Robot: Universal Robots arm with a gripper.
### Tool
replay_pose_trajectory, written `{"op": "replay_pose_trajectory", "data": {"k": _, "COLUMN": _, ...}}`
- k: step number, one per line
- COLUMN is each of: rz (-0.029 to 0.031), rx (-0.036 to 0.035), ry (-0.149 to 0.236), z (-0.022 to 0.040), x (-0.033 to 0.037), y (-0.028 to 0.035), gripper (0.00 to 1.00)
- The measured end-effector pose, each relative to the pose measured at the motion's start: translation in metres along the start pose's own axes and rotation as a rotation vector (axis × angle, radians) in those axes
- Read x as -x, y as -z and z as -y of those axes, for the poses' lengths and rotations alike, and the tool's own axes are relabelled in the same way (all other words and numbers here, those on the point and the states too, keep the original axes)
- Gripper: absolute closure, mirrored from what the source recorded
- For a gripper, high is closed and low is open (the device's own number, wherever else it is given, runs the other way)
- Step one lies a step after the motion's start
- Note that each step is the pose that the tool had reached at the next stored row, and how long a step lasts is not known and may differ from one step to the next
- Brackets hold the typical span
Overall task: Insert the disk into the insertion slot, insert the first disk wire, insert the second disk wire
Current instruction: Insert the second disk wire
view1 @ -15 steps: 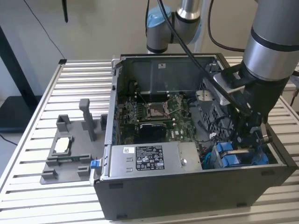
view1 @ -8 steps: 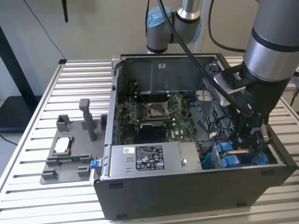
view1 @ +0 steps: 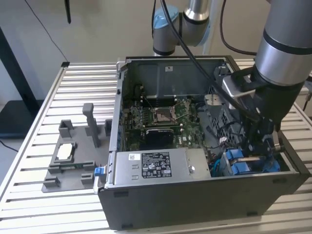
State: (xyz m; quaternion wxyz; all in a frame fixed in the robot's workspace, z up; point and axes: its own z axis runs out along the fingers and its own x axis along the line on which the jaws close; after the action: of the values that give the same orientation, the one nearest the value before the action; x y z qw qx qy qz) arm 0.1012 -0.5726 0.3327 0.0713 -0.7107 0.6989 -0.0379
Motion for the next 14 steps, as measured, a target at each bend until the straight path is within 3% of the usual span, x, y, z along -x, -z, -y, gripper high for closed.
{"op": "replay_pose_trajectory", "data": {"k": 7, "rz": -0.007, "rx": -0.0022, "ry": -0.044, "z": 0.0, "x": -0.0015, "y": 0.0001, "gripper": 0.84}}
{"op": "replay_pose_trajectory", "data": {"k": 9, "rz": -0.0086, "rx": -0.0027, "ry": -0.057, "z": 0.0, "x": -0.0015, "y": -0.0001, "gripper": 0.82}}
{"op": "replay_pose_trajectory", "data": {"k": 10, "rz": -0.0096, "rx": -0.003, "ry": -0.064, "z": -0.0001, "x": -0.0015, "y": -0.0001, "gripper": 0.76}}
{"op": "replay_pose_trajectory", "data": {"k": 14, "rz": -0.0119, "rx": -0.004, "ry": -0.086, "z": 0.0, "x": -0.0015, "y": 0.0004, "gripper": 0.76}}
